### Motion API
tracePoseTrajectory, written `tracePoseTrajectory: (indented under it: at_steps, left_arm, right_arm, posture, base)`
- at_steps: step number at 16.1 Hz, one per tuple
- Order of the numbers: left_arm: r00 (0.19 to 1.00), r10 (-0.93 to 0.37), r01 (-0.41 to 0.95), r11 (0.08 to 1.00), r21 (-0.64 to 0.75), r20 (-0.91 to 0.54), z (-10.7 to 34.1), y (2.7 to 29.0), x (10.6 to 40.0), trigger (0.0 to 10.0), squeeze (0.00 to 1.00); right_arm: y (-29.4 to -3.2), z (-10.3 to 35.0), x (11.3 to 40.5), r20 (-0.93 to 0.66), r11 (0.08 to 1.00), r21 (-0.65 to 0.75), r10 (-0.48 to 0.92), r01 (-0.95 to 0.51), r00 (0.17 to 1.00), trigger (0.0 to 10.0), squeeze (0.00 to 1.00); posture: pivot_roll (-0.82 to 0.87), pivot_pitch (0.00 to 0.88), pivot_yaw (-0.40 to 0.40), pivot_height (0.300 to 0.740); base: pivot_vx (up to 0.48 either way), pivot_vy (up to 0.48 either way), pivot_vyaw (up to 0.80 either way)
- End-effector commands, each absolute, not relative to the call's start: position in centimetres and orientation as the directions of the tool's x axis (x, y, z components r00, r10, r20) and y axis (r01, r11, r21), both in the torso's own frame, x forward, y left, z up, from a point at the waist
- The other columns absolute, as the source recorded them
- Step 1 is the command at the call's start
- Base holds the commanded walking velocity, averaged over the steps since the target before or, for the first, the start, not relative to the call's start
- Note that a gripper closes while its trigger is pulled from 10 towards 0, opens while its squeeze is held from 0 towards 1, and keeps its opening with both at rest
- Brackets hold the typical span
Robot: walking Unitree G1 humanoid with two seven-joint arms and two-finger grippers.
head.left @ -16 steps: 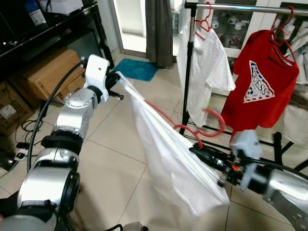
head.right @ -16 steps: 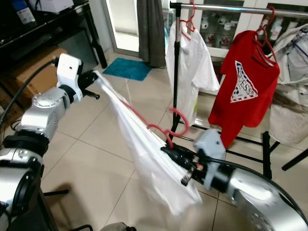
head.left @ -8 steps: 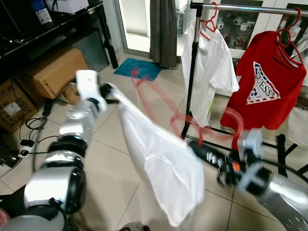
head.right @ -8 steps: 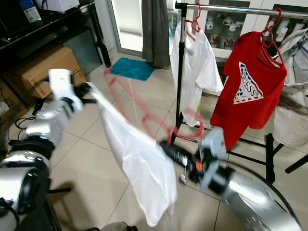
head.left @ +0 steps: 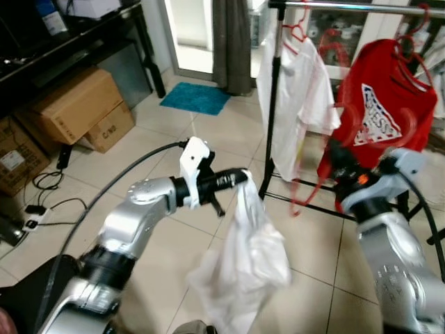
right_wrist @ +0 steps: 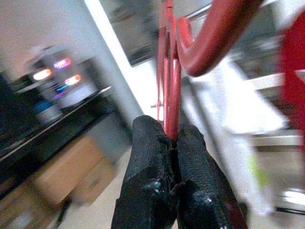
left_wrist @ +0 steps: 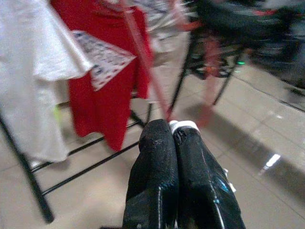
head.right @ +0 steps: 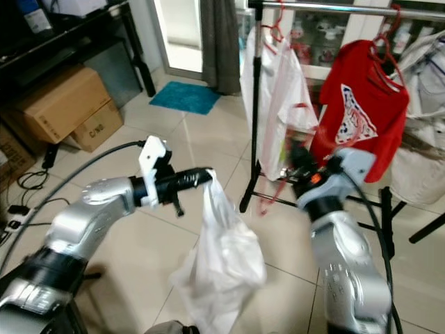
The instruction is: Hang hanger
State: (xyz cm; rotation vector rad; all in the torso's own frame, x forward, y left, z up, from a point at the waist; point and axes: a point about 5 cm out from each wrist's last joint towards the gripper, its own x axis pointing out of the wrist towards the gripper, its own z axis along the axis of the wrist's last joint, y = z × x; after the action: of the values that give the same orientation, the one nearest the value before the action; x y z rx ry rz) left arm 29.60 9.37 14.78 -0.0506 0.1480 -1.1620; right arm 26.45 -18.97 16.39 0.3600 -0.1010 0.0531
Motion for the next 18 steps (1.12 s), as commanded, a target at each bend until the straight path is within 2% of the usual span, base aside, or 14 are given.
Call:
tracePoseTrajectory:
  at_steps: [1,4,5,6,8,10,14,16,18]
  left_arm:
    - [0.436,-0.891,0.887,0.449,-0.111,-0.126,14.6,10.3,29.4,0.0,0.0]
    - [0.572,-0.805,0.805,0.587,-0.081,-0.157,13.9,11.3,29.7,0.0,0.0]
    - [0.698,-0.704,0.703,0.709,-0.056,-0.132,13.8,12.0,29.8,10.0,0.0]
    - [0.785,-0.605,0.605,0.795,-0.046,-0.129,13.7,12.6,29.8,10.0,0.0]
    - [0.851,-0.513,0.513,0.858,-0.029,-0.115,13.7,12.8,29.5,10.0,0.0]
    - [0.876,-0.471,0.473,0.881,-0.001,-0.103,13.4,12.1,29.0,10.0,0.0]
    - [0.896,-0.431,0.434,0.901,0.004,-0.105,13.4,11.4,28.9,10.0,0.0]
    - [0.904,-0.411,0.413,0.911,-0.005,-0.116,13.0,11.5,28.5,10.0,0.0]
    - [0.905,-0.406,0.416,0.907,0.065,-0.131,12.4,11.3,27.9,10.0,0.0]
  right_arm:
    - [-19.2,15.8,26.8,0.073,0.947,0.32,-0.017,-0.007,0.997,0.0,0.0]
    - [-19.1,14.3,26.1,-0.032,0.983,0.183,-0.006,0.012,0.999,0.0,0.0]
    - [-18.9,13.5,25.4,-0.085,0.98,0.194,-0.016,0.032,0.996,10.0,0.0]
    - [-18.6,12.9,24.8,-0.13,0.985,0.168,-0.015,0.037,0.991,10.0,0.0]
    - [-18.4,11.3,23.8,-0.261,0.996,0.053,-0.056,0.072,0.964,10.0,0.0]
    - [-19.0,10.3,23.1,-0.25,0.993,-0.054,-0.111,0.101,0.962,10.0,0.0]
    - [-17.6,11.9,23.9,-0.199,0.996,0.07,-0.037,0.052,0.979,10.0,0.0]
    - [-16.6,12.6,24.3,-0.172,0.999,0.037,0.039,-0.033,0.984,10.0,0.0]
    - [-16.3,12.5,24.4,-0.169,0.999,0.041,0.035,-0.028,0.985,10.0,0.0]
  posture:
    - [-0.01,0.022,0.118,0.74]
    - [-0.01,0.012,0.124,0.74]
    - [-0.02,0.013,0.128,0.74]
    - [-0.03,0.022,0.111,0.74]
    - [-0.03,0.029,0.102,0.74]
    - [-0.02,0.017,0.09,0.74]
    - [-0.03,0.038,0.065,0.74]
    - [-0.03,0.049,0.066,0.74]
    - [-0.02,0.031,0.052,0.74]
  base:
    - [0.0,0.0,0.0]
    - [0.0,0.0,0.0]
    - [0.0,0.0,0.0]
    - [0.0,0.0,0.0]
    - [0.0,0.0,0.0]
    - [0.0,0.0,-0.76]
    - [0.0,0.0,-0.8]
    - [0.0,0.0,-0.8]
    - [0.0,0.0,-0.8]
